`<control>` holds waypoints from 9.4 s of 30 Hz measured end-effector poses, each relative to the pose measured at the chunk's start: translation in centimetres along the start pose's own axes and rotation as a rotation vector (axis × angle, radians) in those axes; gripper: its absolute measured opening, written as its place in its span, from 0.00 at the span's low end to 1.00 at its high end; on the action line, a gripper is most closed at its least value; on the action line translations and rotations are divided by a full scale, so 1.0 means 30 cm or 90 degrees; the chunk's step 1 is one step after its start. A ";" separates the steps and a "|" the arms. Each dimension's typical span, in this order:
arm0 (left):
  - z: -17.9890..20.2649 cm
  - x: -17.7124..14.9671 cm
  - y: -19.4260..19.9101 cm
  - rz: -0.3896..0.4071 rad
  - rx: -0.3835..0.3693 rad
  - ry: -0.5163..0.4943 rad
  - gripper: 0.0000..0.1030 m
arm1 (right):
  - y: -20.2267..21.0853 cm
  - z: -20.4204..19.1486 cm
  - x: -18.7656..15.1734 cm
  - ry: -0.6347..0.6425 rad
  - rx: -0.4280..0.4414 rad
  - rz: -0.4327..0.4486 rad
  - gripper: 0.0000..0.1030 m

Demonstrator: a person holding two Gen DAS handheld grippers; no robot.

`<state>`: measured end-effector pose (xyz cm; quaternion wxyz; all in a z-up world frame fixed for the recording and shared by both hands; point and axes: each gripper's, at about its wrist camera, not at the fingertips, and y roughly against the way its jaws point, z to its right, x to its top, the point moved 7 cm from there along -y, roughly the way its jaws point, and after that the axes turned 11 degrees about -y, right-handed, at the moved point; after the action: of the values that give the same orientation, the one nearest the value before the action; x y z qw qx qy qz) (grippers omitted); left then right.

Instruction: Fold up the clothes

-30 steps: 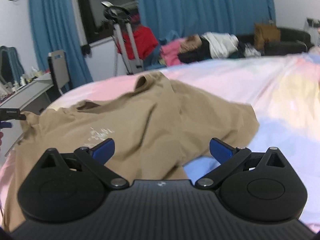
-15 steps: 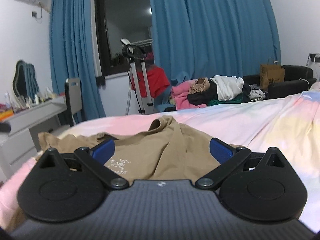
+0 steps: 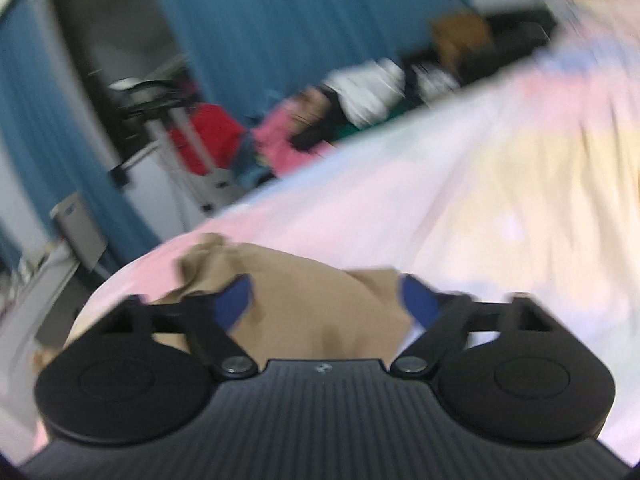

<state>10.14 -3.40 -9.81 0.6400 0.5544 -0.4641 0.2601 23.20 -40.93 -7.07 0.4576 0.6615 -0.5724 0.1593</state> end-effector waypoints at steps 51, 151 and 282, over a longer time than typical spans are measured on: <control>-0.028 -0.067 -0.159 -0.082 -0.015 0.061 1.00 | -0.317 0.168 -0.227 -0.383 0.054 -0.268 0.86; 0.107 0.148 -0.707 -0.104 -0.164 0.249 0.55 | 0.352 0.047 -0.249 -0.088 -0.018 0.044 1.00; 0.094 0.167 -0.828 -0.092 -0.064 0.097 0.13 | 0.217 -0.053 -0.444 0.029 -0.009 -0.059 1.00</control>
<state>32.49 -13.22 -17.15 0.7174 0.5323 -0.3853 0.2311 13.89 -31.05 -13.26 0.4820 0.6802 -0.5317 0.1493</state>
